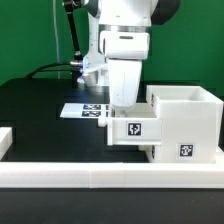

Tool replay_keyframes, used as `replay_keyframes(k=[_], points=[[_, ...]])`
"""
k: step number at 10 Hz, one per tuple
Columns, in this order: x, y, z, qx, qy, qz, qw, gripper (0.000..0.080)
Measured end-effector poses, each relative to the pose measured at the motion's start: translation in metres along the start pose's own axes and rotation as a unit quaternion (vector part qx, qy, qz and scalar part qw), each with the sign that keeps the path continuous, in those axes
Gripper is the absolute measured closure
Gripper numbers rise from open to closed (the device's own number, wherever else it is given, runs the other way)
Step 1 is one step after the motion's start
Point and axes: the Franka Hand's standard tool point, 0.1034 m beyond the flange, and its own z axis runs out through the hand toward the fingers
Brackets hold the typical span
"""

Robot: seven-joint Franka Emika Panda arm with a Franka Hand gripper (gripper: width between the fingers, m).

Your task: Assemble drawer

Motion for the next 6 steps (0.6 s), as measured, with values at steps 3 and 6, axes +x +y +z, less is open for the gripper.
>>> replay_keyframes(k=[3, 6], points=[[-0.0007, -0.0009, 0.0003, 0.004, -0.001, 0.000, 1.000, 0.0755], [-0.0016, -0.0014, 0.0003, 0.010, -0.003, 0.000, 1.000, 0.0755]])
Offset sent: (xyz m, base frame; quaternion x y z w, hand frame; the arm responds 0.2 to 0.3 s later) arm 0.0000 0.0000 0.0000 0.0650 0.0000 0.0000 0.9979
